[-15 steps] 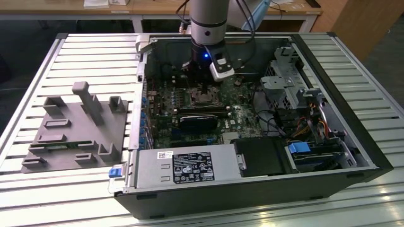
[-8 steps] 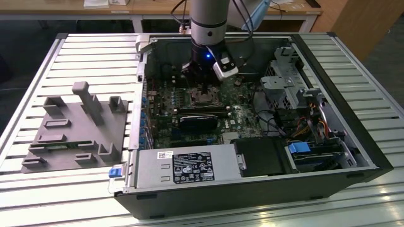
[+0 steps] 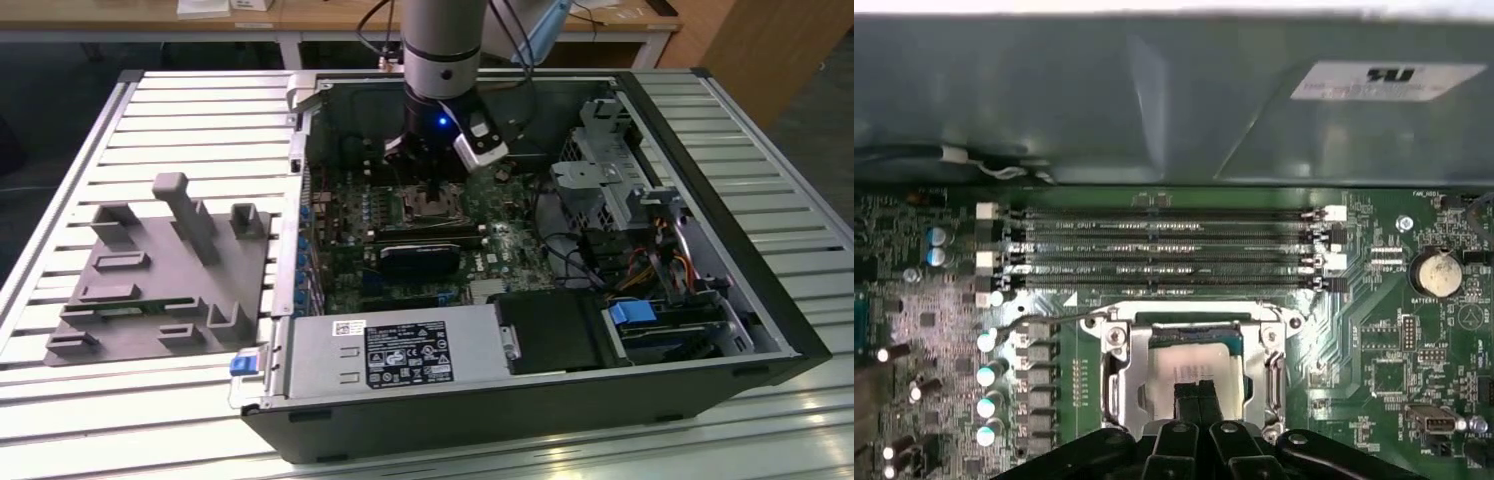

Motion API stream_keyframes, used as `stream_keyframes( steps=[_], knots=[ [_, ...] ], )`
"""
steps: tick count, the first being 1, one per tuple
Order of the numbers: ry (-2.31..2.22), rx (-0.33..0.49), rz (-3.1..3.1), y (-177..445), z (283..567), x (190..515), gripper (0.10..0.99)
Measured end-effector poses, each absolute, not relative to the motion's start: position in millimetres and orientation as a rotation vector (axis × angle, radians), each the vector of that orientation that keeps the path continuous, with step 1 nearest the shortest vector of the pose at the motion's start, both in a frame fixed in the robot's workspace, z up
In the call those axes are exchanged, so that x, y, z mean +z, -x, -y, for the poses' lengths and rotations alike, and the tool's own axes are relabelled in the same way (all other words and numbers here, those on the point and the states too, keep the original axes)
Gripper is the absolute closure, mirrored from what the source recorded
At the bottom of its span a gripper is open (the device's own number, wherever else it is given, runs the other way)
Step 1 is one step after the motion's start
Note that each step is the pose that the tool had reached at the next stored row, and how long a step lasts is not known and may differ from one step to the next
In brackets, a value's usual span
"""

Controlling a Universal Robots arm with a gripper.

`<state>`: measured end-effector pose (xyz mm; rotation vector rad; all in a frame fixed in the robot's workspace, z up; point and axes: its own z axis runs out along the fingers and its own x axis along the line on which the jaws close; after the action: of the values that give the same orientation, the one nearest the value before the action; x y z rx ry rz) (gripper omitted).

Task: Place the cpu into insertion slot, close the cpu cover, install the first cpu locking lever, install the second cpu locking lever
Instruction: 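Close the cpu cover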

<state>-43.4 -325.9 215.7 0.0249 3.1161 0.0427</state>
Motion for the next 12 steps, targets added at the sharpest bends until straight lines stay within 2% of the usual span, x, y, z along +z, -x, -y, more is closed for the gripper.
stream_keyframes(
  steps=[12],
  knots=[
    [0.008,0.043,-3.116,49.1,335.6,215.2,0.98]
  ],
)
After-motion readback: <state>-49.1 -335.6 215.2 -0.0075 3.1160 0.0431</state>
